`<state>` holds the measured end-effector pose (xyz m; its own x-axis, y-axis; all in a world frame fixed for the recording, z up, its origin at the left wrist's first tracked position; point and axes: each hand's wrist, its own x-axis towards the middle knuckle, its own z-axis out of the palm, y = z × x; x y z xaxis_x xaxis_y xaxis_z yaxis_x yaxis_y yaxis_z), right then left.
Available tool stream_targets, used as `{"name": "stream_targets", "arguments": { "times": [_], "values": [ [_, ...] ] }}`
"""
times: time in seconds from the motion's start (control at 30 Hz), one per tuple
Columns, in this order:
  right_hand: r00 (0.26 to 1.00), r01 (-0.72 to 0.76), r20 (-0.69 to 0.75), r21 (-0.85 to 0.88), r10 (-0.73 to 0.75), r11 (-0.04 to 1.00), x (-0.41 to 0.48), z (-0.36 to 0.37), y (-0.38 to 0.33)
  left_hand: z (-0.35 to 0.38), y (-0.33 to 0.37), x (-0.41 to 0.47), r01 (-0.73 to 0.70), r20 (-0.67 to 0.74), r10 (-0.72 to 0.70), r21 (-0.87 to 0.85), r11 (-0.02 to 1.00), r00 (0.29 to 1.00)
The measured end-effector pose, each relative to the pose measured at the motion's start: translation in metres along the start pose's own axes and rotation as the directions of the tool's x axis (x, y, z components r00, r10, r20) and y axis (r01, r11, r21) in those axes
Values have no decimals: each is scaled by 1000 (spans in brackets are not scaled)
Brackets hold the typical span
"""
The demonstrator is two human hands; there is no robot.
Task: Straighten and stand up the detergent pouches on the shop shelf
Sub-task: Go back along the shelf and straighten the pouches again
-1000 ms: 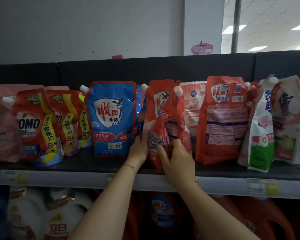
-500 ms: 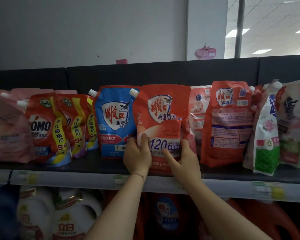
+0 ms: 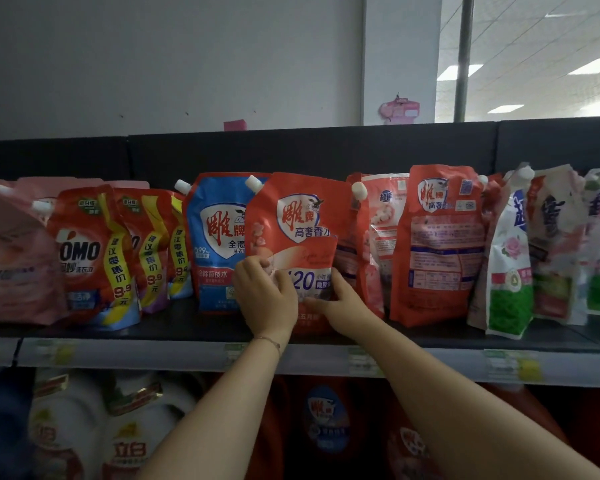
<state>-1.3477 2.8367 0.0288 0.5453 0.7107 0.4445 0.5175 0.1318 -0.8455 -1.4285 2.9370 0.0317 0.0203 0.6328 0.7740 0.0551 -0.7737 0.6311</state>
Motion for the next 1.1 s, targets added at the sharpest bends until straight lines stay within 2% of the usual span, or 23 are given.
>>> {"name": "stream_targets", "arguments": {
  "times": [0.07, 0.13, 0.23, 0.33, 0.4, 0.47, 0.53, 0.6, 0.63, 0.7, 0.77, 0.87, 0.97, 1.03, 1.1],
  "values": [
    [999, -3, 49, 24, 2, 1000, 6, 10, -5, -11, 1, 1, -201, 73, 197, 48, 978, 978],
    [995, 38, 94, -65, -32, 997, 10, 20, -8, -20, 2, 4, -418, 171, 403, 59, 907, 899],
    [971, 119, 234, -276, -53, 954, 10, 26, -14, -25, 7, 7, -531, 274, 507, 17, 847, 817],
    [935, 203, 354, -491, -19, 847, 4, 15, -26, -20, 12, 7, -600, 290, 569, 21, 800, 769],
    [950, 231, 309, -585, -50, 777, -3, 2, -31, -14, 17, 6, -636, 297, 605, 12, 772, 739],
    [975, 222, 168, -664, -147, 714, -10, -15, -32, -9, 27, 3, -659, 305, 635, -34, 752, 709],
    [966, 182, 7, -730, -258, 659, -15, -34, -30, 0, 38, -4, -650, 333, 644, -110, 752, 689],
    [932, 142, -113, -760, -343, 635, -20, -52, -27, 13, 48, -13, -599, 363, 609, -156, 786, 705],
    [924, 114, -144, -781, -355, 614, -22, -61, -25, 21, 53, -17, -541, 381, 556, -156, 827, 739],
    [940, 61, -130, -845, -315, 531, -22, -76, -20, 37, 62, -25, -345, 439, 364, -127, 930, 822],
    [967, 41, -67, -912, -246, 409, -21, -86, -15, 52, 69, -31, -141, 498, 166, -88, 986, 851],
    [981, 54, -4, -956, -196, 288, -24, -97, -10, 72, 71, -40, 45, 574, -10, -46, 998, 819],
    [963, 182, 156, -978, -220, 102, -24, -104, 6, 82, 62, -44, 131, 619, -131, 45, 990, 775],
    [969, 181, 158, -978, -189, 107, -22, -108, 14, 84, 56, -46, 262, 613, -221, 23, 965, 759],
    [976, 154, 134, -982, -170, 112, -20, -112, 17, 86, 54, -47, 310, 592, -240, -17, 950, 769]
  ]
}}
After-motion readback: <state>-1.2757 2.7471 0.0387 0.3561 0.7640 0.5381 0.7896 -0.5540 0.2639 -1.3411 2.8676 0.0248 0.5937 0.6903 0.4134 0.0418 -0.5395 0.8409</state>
